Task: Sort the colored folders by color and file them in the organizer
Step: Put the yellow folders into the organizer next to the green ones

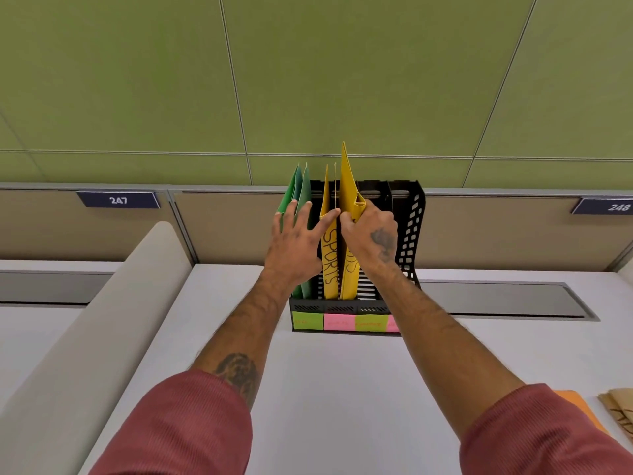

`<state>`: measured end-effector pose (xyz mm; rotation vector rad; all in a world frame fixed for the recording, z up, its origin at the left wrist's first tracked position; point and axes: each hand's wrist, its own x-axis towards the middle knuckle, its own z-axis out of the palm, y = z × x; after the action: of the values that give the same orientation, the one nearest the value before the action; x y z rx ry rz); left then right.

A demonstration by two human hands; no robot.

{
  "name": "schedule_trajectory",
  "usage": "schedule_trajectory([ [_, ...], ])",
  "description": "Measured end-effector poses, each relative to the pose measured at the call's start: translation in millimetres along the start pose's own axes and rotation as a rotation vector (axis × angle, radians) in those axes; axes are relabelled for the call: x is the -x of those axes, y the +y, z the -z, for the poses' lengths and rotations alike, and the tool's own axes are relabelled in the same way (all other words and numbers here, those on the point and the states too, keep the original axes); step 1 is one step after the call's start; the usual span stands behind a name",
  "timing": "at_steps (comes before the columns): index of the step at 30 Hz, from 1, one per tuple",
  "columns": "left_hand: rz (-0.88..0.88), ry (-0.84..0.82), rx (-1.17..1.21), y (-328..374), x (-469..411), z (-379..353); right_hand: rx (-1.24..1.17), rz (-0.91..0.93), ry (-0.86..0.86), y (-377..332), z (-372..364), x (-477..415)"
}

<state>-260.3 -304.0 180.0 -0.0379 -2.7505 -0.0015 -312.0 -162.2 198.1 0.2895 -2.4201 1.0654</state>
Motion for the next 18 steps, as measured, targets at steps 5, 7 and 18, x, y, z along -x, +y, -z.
schedule_trajectory([
  [5,-0.003,0.016,-0.007,-1,0,-1,0.025,-0.104,-0.07,14,-11,-1],
  [7,-0.001,0.016,-0.008,0,0,-1,0.031,-0.14,-0.084,21,-16,1],
  [18,0.0,0.028,-0.011,0,1,-2,0.032,-0.154,-0.26,25,-25,1],
])
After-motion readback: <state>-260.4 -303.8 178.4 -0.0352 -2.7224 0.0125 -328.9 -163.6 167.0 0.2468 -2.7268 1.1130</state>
